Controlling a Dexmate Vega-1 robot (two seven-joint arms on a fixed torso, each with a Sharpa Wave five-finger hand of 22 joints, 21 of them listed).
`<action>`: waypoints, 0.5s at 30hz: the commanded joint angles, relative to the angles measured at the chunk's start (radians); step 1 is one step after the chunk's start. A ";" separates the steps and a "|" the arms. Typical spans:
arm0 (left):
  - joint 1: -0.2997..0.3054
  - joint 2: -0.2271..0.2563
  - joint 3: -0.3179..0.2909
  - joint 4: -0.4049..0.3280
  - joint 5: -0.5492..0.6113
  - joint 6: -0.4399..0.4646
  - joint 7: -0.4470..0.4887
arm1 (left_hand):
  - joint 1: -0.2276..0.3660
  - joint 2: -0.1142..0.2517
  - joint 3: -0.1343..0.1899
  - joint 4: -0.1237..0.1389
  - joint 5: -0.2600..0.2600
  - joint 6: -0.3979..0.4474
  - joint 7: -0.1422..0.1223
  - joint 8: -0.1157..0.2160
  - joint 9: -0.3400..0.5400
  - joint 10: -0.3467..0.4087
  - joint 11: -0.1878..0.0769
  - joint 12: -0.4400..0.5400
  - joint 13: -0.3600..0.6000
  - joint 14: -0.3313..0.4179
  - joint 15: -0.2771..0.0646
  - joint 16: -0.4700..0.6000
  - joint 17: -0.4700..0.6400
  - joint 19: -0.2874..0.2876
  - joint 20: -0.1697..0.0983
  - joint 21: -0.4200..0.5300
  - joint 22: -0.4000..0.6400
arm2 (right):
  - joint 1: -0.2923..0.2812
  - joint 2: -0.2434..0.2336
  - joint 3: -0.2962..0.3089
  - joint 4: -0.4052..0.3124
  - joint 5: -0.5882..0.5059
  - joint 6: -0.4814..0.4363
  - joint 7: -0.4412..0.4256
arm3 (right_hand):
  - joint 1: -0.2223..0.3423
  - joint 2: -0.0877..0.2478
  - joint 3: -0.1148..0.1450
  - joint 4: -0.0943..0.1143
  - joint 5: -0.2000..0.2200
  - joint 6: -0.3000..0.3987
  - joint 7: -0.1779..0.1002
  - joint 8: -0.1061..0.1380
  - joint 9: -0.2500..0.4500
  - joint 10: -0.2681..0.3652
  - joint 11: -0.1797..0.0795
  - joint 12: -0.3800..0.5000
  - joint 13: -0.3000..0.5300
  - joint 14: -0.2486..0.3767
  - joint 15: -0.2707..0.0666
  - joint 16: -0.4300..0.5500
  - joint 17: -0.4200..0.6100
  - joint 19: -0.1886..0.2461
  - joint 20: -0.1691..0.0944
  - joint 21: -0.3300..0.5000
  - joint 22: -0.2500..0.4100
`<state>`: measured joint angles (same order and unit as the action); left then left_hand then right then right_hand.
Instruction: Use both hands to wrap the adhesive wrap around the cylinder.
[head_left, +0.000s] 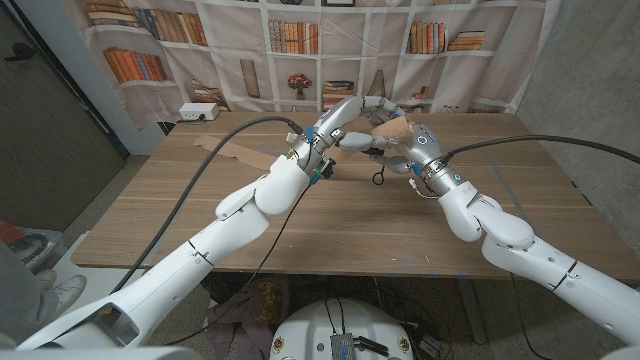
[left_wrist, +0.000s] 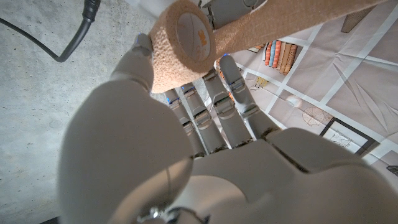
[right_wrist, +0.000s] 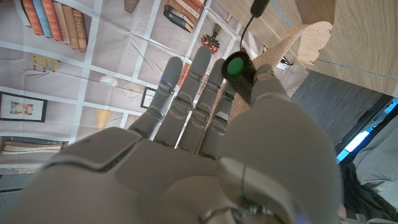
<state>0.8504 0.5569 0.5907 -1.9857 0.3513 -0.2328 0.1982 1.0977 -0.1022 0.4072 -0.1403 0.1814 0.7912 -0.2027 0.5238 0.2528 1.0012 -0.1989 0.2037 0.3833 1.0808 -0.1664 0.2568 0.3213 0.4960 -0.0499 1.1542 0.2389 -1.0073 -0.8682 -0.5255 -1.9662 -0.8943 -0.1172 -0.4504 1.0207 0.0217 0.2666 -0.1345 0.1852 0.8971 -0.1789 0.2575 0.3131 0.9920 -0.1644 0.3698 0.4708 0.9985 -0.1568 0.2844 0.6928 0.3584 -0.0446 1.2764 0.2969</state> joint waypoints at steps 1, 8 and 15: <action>-0.012 -0.024 0.012 0.033 -0.021 -0.039 0.001 | 0.173 0.179 0.004 0.006 0.006 0.116 0.111 0.007 0.003 0.000 0.001 0.002 0.003 0.016 -0.074 0.003 0.003 -0.011 -0.089 0.002 -0.001 | 0.025 0.025 -0.013 0.019 0.031 0.002 -0.012 | 0.116 0.121 0.004 0.004 0.005 0.039 -0.027 0.005 0.005 0.032 -0.025 0.003 0.001 0.005 -0.083 -0.002 0.003 -0.005 -0.157 0.004 -0.002; -0.008 -0.035 0.016 0.040 -0.021 -0.046 0.007 | 0.174 0.180 0.004 0.006 0.007 0.112 0.117 0.007 0.002 -0.001 -0.001 0.003 0.005 0.008 -0.074 -0.003 -0.002 -0.007 -0.087 0.009 -0.005 | 0.034 0.036 -0.028 0.037 0.034 0.001 -0.015 | 0.116 0.121 0.004 0.005 0.005 0.040 -0.027 0.005 0.005 0.032 -0.025 0.002 0.001 0.005 -0.083 -0.003 0.003 -0.005 -0.157 0.005 -0.003; -0.006 -0.039 0.028 0.042 -0.032 -0.054 -0.009 | 0.175 0.181 0.005 0.005 0.007 0.113 0.117 0.009 0.004 -0.002 0.000 0.002 0.004 0.006 -0.073 -0.006 -0.006 -0.005 -0.087 0.013 -0.007 | 0.034 0.038 -0.031 0.042 0.033 -0.017 -0.020 | 0.116 0.121 0.004 0.004 0.005 0.039 -0.027 0.004 0.005 0.034 -0.025 0.002 0.002 0.006 -0.083 -0.003 0.004 -0.005 -0.157 0.006 -0.006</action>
<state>0.8426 0.5292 0.6049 -1.9539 0.3307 -0.2703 0.2000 1.0977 -0.1022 0.4073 -0.1404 0.1806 0.7911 -0.2026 0.5257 0.2529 1.0008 -0.1984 0.2007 0.3822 1.0754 -0.1718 0.2513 0.3140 0.4853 -0.0462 1.1614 0.2321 -0.9814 -0.8404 -0.5451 -1.9377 -0.8660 -0.1182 -0.4618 1.0209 0.0216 0.2665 -0.1345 0.1848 0.8971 -0.1789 0.2591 0.3131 0.9921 -0.1644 0.3662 0.4709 0.9985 -0.1568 0.2844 0.6927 0.3583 -0.0446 1.2764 0.2908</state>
